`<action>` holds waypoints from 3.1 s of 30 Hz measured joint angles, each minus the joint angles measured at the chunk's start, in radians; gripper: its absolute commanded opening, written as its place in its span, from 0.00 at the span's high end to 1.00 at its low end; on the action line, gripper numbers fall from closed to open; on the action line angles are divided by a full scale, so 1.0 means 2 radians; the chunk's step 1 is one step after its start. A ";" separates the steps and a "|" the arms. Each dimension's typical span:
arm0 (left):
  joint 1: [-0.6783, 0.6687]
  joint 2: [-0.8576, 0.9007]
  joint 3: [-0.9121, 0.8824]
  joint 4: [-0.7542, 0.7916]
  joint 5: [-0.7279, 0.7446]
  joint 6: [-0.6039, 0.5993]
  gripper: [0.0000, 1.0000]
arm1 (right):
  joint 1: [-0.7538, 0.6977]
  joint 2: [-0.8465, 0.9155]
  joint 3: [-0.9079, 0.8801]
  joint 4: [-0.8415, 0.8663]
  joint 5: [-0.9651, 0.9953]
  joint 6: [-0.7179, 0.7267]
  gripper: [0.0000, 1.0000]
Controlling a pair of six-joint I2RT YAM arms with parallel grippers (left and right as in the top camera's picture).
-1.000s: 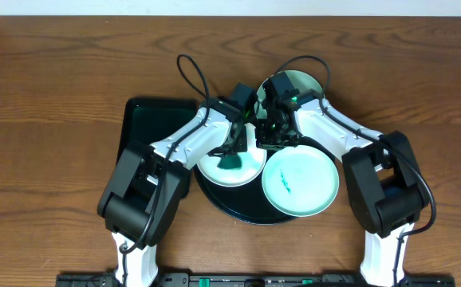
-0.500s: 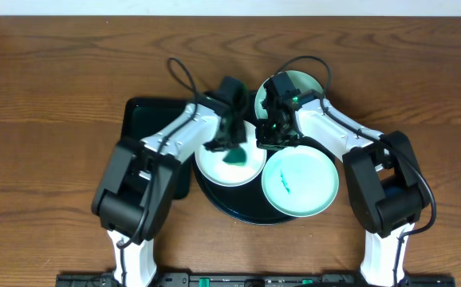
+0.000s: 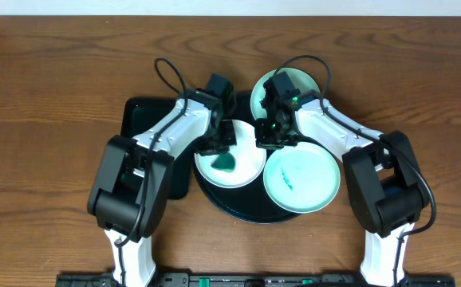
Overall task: Clean dirty plates on tray and stack at the side
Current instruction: 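Scrub the white plate with the sponge while the right gripper holds it, then return the left gripper with sponge toward the black tray, then lift the white plate with the right gripper and place it right of tray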
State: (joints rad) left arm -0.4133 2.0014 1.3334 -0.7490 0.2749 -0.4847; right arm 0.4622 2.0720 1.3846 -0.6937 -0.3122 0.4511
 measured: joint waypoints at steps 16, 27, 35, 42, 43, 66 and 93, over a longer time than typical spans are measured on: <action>0.113 -0.049 0.150 -0.160 0.013 0.033 0.93 | 0.000 0.000 0.000 -0.002 -0.002 -0.020 0.99; 0.203 -0.144 0.162 -0.232 -0.080 0.033 0.93 | 0.064 -0.068 0.000 -0.032 0.160 -0.039 0.99; 0.219 -0.142 0.154 -0.227 -0.089 0.033 0.93 | 0.156 -0.169 0.001 -0.039 0.418 -0.052 0.99; 0.219 -0.142 0.151 -0.222 -0.089 0.033 0.93 | 0.231 -0.170 0.001 -0.030 0.596 -0.088 0.99; 0.219 -0.142 0.151 -0.222 -0.089 0.033 0.93 | 0.240 -0.170 0.001 -0.024 0.616 -0.094 0.99; 0.219 -0.142 0.150 -0.218 -0.089 0.033 0.93 | 0.240 -0.170 0.002 -0.115 0.583 -0.044 0.99; 0.219 -0.142 0.150 -0.214 -0.089 0.033 0.93 | -0.423 -0.262 -0.170 0.016 0.084 -0.070 0.99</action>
State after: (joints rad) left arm 0.0254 1.7168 1.6325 -1.1778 0.0971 -0.4183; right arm -0.3832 1.5475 1.0443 -0.6613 -0.1436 0.3103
